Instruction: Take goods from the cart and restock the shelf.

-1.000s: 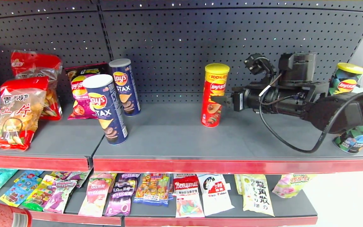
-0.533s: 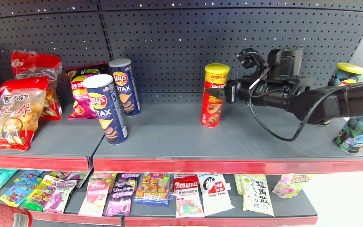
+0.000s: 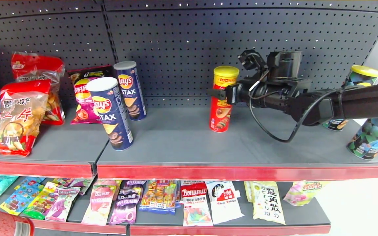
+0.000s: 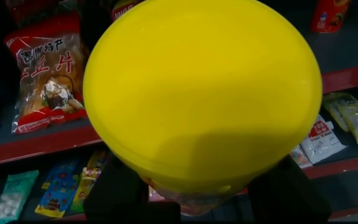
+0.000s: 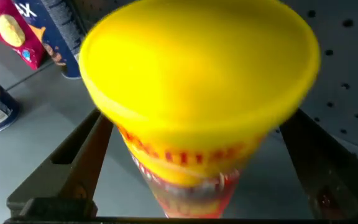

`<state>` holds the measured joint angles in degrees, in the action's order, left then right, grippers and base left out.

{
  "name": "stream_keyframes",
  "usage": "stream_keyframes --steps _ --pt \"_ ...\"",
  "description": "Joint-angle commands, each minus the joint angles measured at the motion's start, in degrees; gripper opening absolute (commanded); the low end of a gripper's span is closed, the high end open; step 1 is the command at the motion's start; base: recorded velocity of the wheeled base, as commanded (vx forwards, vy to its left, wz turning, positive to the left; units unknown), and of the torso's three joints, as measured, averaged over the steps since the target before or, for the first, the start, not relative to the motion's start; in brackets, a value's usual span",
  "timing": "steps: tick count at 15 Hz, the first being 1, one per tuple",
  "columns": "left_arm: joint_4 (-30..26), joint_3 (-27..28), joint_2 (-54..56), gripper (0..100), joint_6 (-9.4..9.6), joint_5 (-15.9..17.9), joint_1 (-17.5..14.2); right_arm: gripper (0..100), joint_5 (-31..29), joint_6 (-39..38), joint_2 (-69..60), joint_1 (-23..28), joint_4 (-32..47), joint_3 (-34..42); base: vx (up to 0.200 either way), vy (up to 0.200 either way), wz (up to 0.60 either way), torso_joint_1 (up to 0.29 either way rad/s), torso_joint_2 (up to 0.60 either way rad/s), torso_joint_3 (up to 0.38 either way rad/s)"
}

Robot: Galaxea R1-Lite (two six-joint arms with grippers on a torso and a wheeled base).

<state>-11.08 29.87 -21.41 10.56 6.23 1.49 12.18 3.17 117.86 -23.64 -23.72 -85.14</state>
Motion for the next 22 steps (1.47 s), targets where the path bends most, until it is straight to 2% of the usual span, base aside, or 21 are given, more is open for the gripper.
stream_keyframes --steps 1,2,3,9,12,18,22 --pt "0.01 0.1 -0.04 0 -0.01 0.01 0.01 100 -0.4 -0.18 1.15 -0.62 -0.01 -1.35 0.0 0.0 0.0 0.0 0.0 0.0" --pt "0.01 0.1 -0.04 0 -0.01 0.01 0.01 100 -0.4 -0.18 1.76 -0.71 -0.1 -1.7 0.0 0.0 0.0 0.0 0.0 0.0" --pt "0.01 0.1 -0.04 0 -0.01 0.01 0.01 0 -0.4 -0.09 2.02 -0.71 -0.01 -2.14 0.0 0.0 0.0 0.0 0.0 0.0" --pt "0.01 0.1 0.05 0 -0.01 0.01 0.01 0 -2.86 -0.09 1.23 -1.5 0.08 -1.35 0.0 0.0 0.0 0.0 0.0 0.0" --pt "0.01 0.02 0.31 0 -0.01 0.01 0.01 0 -8.14 -0.18 -4.22 -3.17 1.05 2.79 0.0 0.0 0.0 0.0 0.0 0.0" --pt "0.01 -0.16 0.23 0 -0.01 0.1 0.01 0 -17.19 -3.52 -16.87 -5.63 0.87 16.23 0.0 0.0 0.0 0.0 0.0 0.0" --pt "0.01 -0.25 0.23 0 -0.01 0.1 0.01 0 -22.29 -6.07 -19.25 -8.97 -0.8 23.0 0.0 0.0 0.0 0.0 0.0 0.0"
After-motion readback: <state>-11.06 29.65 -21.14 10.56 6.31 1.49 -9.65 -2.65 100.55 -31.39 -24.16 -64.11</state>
